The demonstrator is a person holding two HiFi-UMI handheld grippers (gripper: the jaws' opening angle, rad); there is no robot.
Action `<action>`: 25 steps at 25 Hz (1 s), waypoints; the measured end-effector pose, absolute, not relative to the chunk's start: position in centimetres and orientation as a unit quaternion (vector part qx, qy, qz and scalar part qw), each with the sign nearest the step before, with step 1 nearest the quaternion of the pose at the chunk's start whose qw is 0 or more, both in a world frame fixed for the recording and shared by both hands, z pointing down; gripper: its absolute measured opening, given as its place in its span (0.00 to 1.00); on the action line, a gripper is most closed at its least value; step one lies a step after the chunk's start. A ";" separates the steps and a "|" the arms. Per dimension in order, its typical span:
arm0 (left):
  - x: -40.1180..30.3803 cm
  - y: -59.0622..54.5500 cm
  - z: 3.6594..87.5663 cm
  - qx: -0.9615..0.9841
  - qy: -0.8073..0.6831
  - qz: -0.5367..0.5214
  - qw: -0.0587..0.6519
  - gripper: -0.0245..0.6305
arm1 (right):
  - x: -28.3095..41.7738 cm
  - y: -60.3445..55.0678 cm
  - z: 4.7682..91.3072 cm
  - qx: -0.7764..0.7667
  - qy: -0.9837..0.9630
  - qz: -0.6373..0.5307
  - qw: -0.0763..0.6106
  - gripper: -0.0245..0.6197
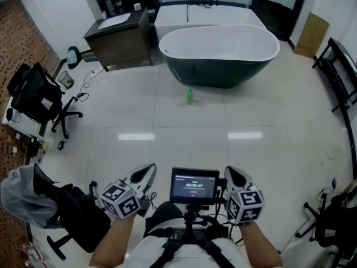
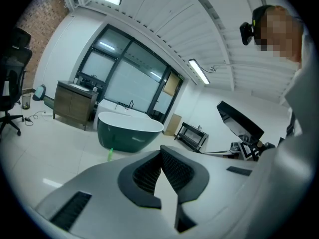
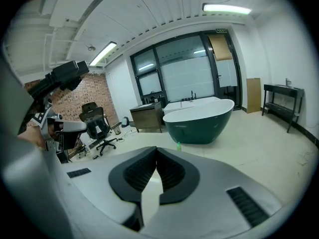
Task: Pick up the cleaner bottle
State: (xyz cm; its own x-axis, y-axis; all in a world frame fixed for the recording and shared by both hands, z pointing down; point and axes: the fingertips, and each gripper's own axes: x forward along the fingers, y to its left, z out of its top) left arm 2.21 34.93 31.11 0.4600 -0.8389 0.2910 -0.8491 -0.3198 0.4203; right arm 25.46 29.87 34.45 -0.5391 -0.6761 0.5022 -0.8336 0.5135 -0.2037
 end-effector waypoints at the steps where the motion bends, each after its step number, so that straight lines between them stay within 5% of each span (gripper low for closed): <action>1: 2.1 34.7 31.1 0.811 -0.521 0.010 0.266 0.04 | 25.3 29.6 34.4 0.442 -0.851 0.215 0.184 0.05; 25: -13.3 19.5 32.1 0.847 -0.455 0.024 0.273 0.04 | 10.9 17.7 34.3 0.497 -0.819 0.222 0.183 0.05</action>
State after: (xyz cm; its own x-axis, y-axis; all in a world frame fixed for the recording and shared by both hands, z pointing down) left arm -13.31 19.52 32.08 0.5841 -0.7581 0.2901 -0.7846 -0.4358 0.4410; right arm 10.94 17.72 34.28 -0.4398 -0.7323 0.5199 -0.8946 0.4084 -0.1815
